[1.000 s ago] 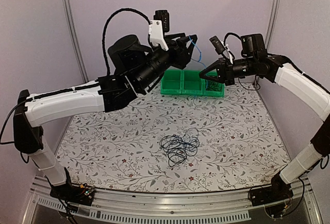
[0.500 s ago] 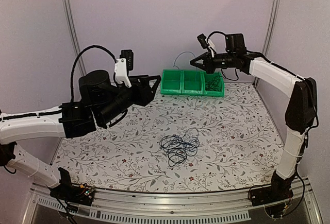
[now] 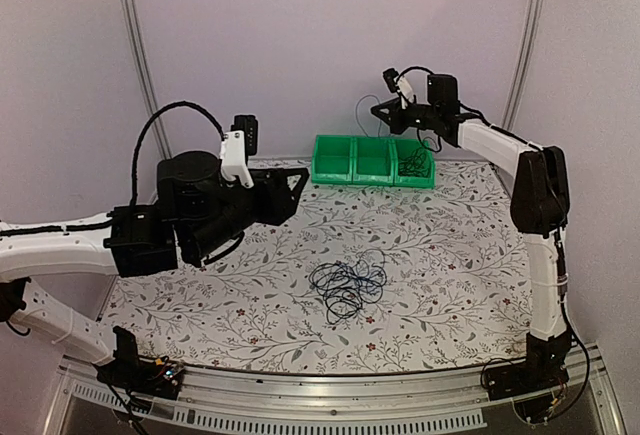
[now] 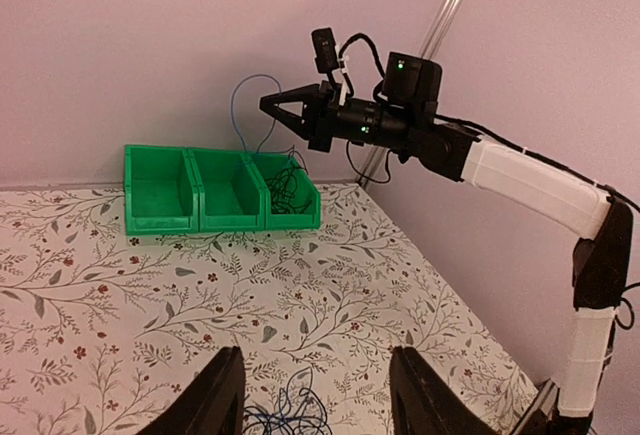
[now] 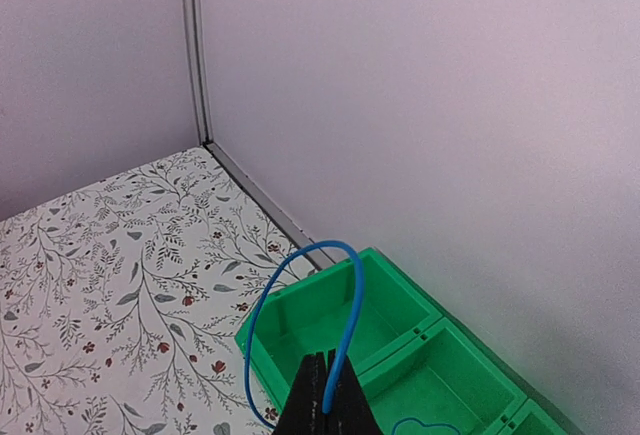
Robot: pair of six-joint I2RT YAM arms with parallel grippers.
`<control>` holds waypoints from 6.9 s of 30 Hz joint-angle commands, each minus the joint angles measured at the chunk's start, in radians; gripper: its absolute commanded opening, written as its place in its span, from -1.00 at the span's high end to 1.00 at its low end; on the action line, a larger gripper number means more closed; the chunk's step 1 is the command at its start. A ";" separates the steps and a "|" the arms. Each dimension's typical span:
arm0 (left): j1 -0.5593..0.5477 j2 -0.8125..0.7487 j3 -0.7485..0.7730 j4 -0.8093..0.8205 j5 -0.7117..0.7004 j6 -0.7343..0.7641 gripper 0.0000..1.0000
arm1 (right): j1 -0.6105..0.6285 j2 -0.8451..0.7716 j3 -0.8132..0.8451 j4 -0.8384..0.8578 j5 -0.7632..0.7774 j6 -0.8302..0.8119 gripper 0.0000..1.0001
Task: Untangle the cables
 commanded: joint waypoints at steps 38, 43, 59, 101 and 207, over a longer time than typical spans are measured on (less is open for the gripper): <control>-0.050 0.097 0.110 -0.057 -0.048 -0.036 -0.04 | -0.035 0.358 0.138 -0.012 0.199 -0.380 0.63; -0.052 0.092 0.101 -0.036 -0.049 -0.024 -0.04 | -0.032 0.323 0.136 -0.053 0.214 -0.413 0.11; -0.032 0.060 -0.027 -0.049 -0.059 -0.049 -0.13 | -0.033 -0.191 -0.301 -0.202 0.186 -0.517 -0.24; 0.142 0.590 0.139 0.079 0.399 0.186 -0.25 | 0.122 -0.453 -0.563 -0.746 -0.358 -0.573 1.00; -0.183 0.332 0.189 -0.489 -0.049 -0.206 0.06 | -0.043 0.328 0.083 0.057 0.171 -0.365 0.75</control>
